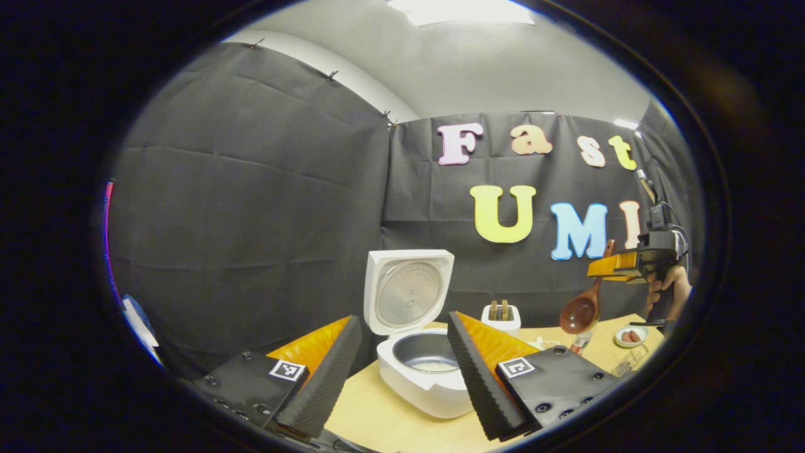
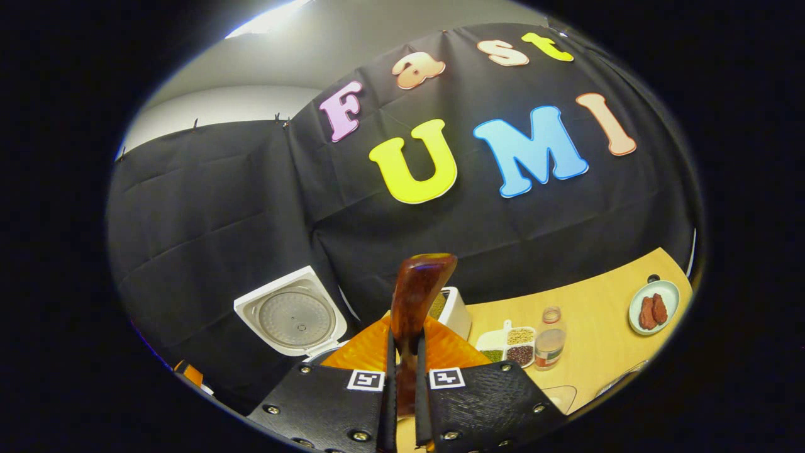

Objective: Close the left gripper, press the button to open the rice cooker; take a wooden spoon from the chopstick holder with the right hand, scoop a spoonful of rice and pour it into the rice cooker, then put the wooden spoon back into the chopstick holder.

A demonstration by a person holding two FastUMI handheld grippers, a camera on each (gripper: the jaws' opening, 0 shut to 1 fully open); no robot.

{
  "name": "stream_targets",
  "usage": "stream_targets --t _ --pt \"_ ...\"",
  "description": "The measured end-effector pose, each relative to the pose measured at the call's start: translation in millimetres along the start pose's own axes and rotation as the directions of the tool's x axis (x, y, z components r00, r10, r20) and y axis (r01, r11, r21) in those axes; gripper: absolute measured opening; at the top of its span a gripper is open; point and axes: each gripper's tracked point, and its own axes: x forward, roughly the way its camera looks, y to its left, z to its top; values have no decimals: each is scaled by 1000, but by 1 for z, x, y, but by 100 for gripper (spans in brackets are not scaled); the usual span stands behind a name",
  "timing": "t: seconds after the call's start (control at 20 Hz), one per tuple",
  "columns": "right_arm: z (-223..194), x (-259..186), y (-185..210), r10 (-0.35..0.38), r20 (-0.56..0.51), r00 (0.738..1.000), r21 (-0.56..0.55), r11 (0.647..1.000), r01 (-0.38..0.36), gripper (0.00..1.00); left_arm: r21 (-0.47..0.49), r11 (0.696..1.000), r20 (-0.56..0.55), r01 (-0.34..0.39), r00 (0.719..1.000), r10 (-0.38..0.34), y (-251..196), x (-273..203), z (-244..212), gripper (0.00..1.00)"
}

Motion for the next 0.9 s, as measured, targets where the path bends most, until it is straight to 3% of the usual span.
stream_targets --t 0.45,0.9 --pt "26 -47 -95 -156 54 986 31 988 154 12 4 997 23 71 997 -71 -60 4 17 96" --pt "20 -97 -196 -312 53 949 74 949 307 12 13 991 27 137 990 -137 -120 10 25 95"
